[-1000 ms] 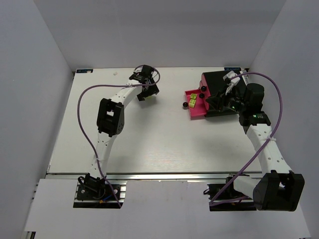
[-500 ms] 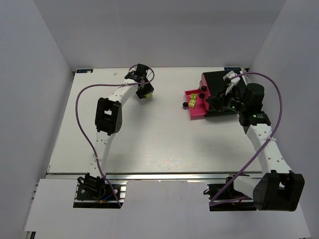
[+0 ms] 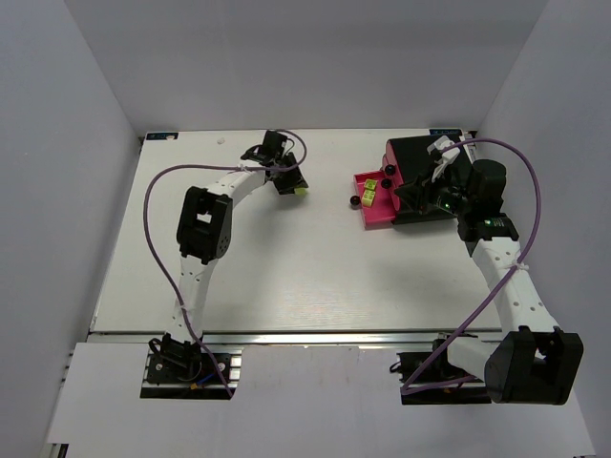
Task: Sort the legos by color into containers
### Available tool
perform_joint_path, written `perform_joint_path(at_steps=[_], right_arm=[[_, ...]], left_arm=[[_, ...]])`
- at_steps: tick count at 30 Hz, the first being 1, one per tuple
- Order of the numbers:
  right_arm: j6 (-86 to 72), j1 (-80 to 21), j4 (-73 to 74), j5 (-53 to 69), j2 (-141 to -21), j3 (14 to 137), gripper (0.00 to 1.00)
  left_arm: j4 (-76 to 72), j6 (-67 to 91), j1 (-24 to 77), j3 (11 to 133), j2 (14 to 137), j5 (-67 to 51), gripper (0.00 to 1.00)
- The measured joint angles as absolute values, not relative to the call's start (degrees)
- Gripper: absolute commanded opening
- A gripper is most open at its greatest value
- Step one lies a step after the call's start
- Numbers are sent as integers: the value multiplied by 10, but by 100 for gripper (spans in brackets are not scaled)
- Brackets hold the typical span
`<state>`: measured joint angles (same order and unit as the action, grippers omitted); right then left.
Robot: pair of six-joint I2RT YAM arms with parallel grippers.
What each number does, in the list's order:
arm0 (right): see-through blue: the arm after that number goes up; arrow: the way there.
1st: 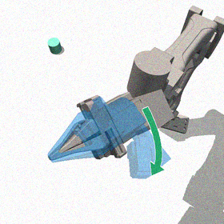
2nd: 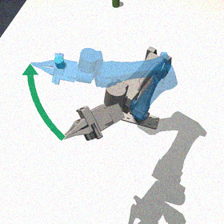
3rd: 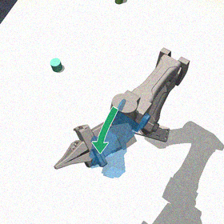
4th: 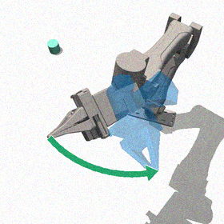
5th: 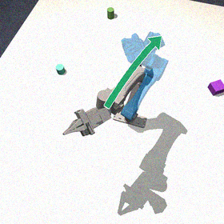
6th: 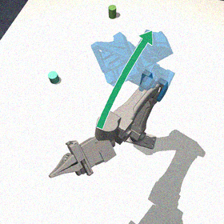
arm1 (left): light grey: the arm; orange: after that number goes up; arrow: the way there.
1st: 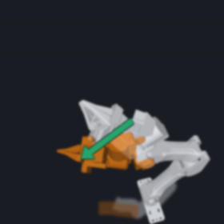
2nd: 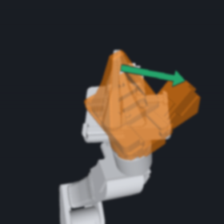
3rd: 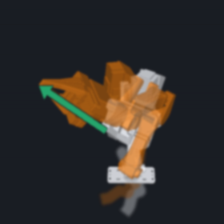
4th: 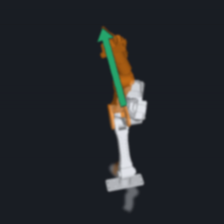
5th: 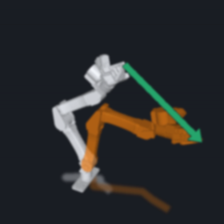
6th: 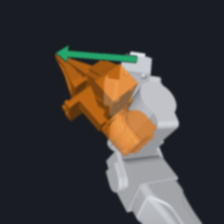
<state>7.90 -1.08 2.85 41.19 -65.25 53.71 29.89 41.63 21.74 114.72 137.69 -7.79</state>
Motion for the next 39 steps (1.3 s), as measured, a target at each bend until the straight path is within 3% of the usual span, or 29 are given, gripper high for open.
perform_joint_path(at_steps=[6, 16, 23, 39], right_arm=[[79, -11, 29, 409, -653, 537, 25], [80, -11, 29, 407, -653, 537, 25], [81, -11, 29, 407, -653, 537, 25], [82, -11, 29, 407, -653, 537, 26]], left_arm=[[234, 372, 271, 1122, 1363, -217, 16], [166, 367, 344, 1151, 1364, -278, 18], [152, 369, 365, 1242, 1389, -275, 39], [146, 405, 382, 1254, 1441, -265, 67]])
